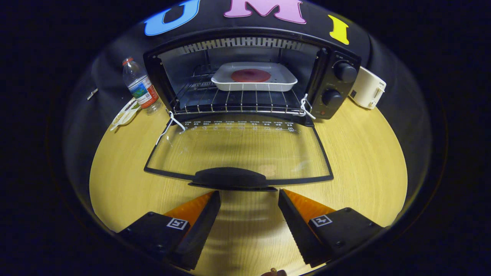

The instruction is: Open the toaster oven, put the food inside, and close the toaster oven door.

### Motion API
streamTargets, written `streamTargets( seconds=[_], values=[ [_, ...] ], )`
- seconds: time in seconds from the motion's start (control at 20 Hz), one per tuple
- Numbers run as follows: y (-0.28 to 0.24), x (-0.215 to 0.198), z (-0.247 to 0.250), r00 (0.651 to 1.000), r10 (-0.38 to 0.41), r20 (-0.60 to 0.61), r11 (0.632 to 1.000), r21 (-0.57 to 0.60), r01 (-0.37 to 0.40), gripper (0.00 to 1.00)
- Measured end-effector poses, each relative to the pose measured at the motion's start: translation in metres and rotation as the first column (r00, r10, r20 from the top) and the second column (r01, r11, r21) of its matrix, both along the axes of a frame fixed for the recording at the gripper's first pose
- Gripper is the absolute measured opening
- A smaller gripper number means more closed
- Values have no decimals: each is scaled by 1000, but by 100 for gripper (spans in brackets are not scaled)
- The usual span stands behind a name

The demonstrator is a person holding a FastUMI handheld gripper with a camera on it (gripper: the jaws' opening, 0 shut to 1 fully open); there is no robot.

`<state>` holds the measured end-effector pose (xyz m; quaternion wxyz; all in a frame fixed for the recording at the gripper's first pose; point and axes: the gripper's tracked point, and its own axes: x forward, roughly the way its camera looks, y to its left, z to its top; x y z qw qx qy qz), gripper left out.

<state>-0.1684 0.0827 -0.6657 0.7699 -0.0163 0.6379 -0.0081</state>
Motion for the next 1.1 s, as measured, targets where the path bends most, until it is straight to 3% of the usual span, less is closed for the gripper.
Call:
streamTargets(
  seconds=[0.1,0.55,1.1],
  values=[
    [-1,1,-4,999,40,-2,999,-21,-40,100],
    [2,10,12,996,86,34,996,16,-87,99],
    [-5,47,79,966,-45,255,998,64,30,100]
  ],
)
